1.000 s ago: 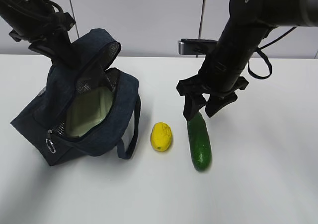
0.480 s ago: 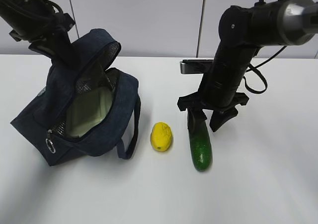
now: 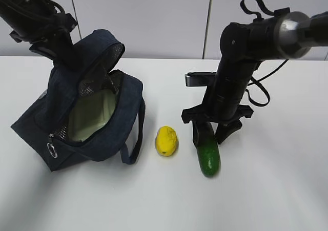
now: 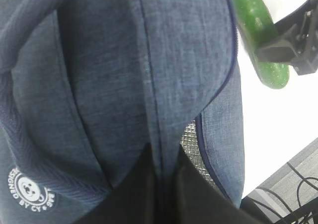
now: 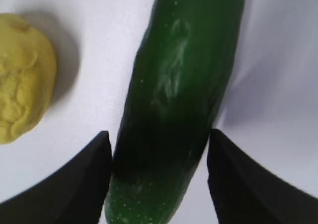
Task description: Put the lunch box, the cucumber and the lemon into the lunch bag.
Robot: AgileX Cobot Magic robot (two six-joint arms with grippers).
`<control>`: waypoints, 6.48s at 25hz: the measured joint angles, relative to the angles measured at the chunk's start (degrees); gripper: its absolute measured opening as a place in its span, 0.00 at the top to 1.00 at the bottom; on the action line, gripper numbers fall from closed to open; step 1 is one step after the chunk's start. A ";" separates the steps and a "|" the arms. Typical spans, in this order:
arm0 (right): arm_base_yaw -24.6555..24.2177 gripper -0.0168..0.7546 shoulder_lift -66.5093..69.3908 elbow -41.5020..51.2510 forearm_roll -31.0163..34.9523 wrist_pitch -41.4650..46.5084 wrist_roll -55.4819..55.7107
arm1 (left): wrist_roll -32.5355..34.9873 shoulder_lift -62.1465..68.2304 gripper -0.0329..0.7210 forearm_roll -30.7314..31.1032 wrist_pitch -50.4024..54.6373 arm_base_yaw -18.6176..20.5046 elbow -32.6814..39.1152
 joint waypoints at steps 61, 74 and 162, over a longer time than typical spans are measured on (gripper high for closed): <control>8.03 0.58 -2.74 5.37 79.96 -20.60 -46.61 | 0.56 0.00 0.95 -1.92 0.00 0.06 0.00; 9.10 0.48 2.07 0.57 81.40 -19.18 -48.80 | 0.82 0.00 0.95 -2.33 0.00 0.06 0.00; 11.55 0.56 0.34 -0.88 -1.65 -11.98 10.78 | 1.47 0.00 0.95 -0.61 0.00 0.06 0.00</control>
